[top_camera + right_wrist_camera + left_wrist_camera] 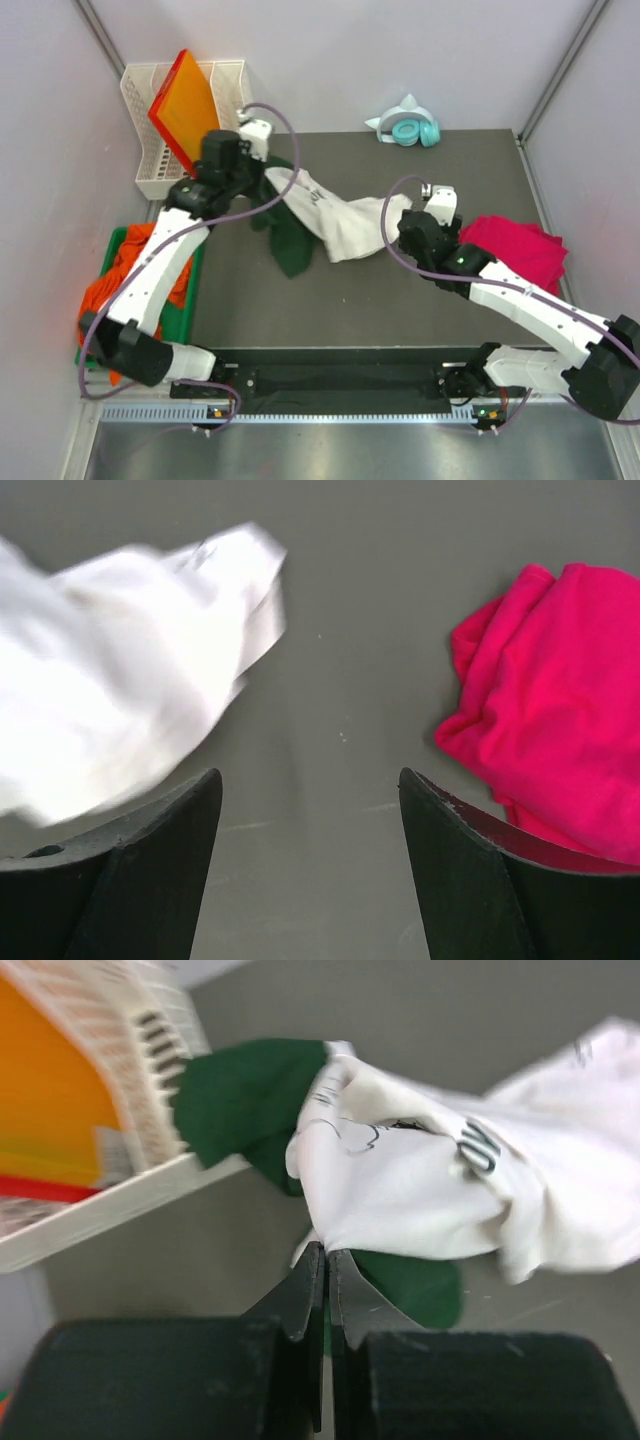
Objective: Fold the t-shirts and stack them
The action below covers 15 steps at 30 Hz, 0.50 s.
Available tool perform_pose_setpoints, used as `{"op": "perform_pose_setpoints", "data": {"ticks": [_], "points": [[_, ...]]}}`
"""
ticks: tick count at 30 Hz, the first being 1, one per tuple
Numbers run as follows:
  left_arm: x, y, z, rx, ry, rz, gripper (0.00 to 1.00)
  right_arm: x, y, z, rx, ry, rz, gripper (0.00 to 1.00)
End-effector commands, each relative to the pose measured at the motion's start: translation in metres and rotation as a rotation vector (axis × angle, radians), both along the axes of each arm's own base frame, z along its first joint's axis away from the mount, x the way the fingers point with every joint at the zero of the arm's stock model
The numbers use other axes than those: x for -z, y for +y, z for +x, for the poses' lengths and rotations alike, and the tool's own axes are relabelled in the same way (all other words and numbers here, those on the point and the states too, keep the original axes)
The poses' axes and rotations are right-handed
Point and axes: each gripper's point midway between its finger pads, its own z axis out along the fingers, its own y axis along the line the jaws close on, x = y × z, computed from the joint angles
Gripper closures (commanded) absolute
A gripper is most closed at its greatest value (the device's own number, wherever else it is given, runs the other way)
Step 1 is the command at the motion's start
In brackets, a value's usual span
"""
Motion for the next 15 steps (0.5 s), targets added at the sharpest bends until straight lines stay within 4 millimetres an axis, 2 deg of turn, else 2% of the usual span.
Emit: {"op": "perform_pose_setpoints", "data": {"ticks": [1,2,4,5,7,9,13,14,15], "points": [[-0.036,0.052,-0.024,-0.043,-0.055,0.085,1.0,-0.005,0.01,0.005,-0.023,-0.047,0.037,0.29],[-0.036,0.067,-0.024,-0.077,-0.058,0.093,1.0,-0.004,0.015,0.007,-0.032,-0.048,0.051,0.29],[-0.029,0.082,-0.03,-0.108,-0.043,0.103,1.0,0.003,0.019,0.008,-0.047,-0.035,0.05,0.29],[-0.019,0.089,-0.033,-0.127,-0.022,0.105,1.0,0.005,0.024,0.009,-0.06,-0.033,0.063,0.3],[-0.018,0.094,-0.037,-0.144,-0.031,0.104,1.0,0.012,0.031,0.012,-0.082,-0.016,0.067,0.31],[-0.016,0.098,-0.041,-0.161,-0.036,0.099,1.0,0.014,0.047,0.012,-0.145,-0.001,0.083,0.33],[-0.014,0.097,-0.038,-0.181,-0.031,0.077,1.0,0.034,0.101,0.005,-0.311,0.061,0.029,0.35],[-0.01,0.096,-0.036,-0.183,-0.02,0.072,1.0,0.027,0.127,-0.003,-0.386,0.056,0.02,0.35],[-0.009,0.095,-0.035,-0.183,-0.017,0.067,1.0,0.044,0.144,-0.007,-0.429,0.097,-0.021,0.35]]}}
